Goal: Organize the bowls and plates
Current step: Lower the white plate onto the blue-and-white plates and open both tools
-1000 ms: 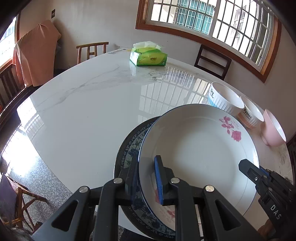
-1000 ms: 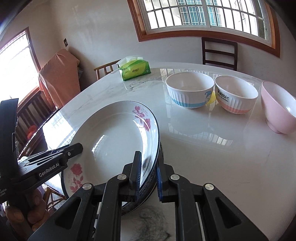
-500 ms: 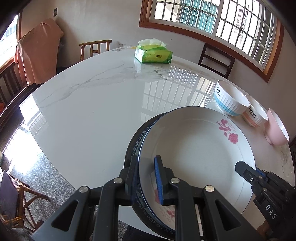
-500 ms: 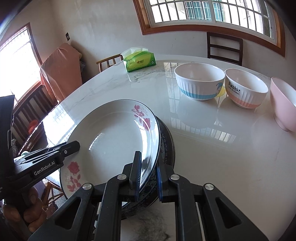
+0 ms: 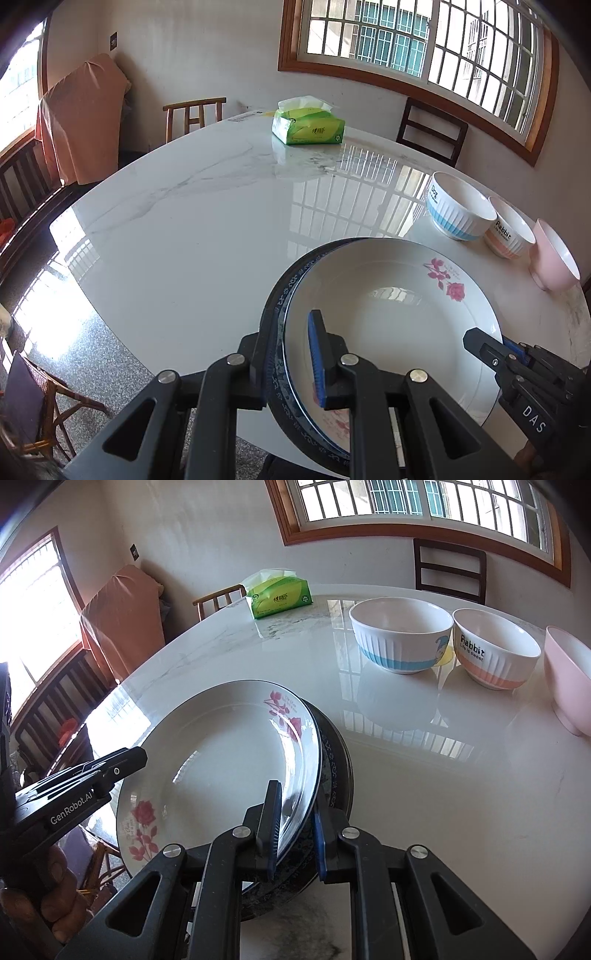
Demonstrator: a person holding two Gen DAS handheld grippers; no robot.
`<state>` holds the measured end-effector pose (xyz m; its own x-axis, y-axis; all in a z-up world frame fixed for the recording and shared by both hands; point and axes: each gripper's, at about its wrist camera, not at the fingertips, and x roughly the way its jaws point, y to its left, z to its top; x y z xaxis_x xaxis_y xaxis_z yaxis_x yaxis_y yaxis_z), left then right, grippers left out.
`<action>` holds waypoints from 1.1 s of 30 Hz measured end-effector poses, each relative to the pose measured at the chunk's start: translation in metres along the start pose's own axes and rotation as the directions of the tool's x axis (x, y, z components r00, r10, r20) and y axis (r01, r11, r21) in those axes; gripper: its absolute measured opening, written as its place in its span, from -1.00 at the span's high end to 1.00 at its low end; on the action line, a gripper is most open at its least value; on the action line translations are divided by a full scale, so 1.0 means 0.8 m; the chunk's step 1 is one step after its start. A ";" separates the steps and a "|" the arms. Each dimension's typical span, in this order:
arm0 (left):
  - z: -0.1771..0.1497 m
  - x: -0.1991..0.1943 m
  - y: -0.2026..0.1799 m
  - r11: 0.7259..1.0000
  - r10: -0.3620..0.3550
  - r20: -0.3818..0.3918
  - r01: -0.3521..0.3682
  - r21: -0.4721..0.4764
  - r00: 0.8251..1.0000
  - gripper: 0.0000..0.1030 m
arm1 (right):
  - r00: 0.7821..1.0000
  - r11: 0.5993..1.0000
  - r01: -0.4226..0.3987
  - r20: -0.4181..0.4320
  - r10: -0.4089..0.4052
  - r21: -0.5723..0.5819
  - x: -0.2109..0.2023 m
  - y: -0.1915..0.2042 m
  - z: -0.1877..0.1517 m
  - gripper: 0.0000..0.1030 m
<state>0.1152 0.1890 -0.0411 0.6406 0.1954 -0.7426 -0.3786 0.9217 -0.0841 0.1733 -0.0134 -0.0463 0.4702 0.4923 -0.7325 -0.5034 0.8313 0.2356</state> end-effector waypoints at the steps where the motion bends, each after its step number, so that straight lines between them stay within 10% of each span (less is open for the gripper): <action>1: -0.001 -0.001 0.000 1.000 0.004 0.002 -0.004 0.001 1.000 0.66 | 1.000 1.000 0.001 0.002 -0.001 0.004 0.000 -0.001 0.000 0.68; 16: 0.000 -0.015 -0.014 0.999 0.021 0.022 -0.022 0.025 1.000 0.51 | 0.986 0.999 0.035 0.163 -0.035 0.005 -0.041 -0.018 -0.004 0.62; 25: -0.007 -0.028 -0.086 0.986 -0.110 -0.010 0.110 0.129 0.994 0.47 | 0.928 0.967 0.233 0.274 -0.252 0.101 -0.101 -0.111 -0.015 0.46; 29: -0.011 -0.026 -0.143 0.957 -0.205 -0.080 0.217 0.194 0.975 0.37 | 0.893 0.921 0.317 0.256 -0.371 0.227 -0.127 -0.183 -0.035 0.39; 33: -0.008 -0.013 -0.199 0.908 -0.335 -0.206 0.374 0.192 0.919 0.37 | 0.864 0.861 0.380 0.203 -0.461 0.339 -0.146 -0.253 -0.059 0.37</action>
<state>0.1647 0.0378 -0.0242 0.5779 -0.1982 -0.7917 0.0237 0.9737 -0.2264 0.1858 -0.2510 -0.0387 0.7855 0.0940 -0.6117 -0.0085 0.9900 0.1412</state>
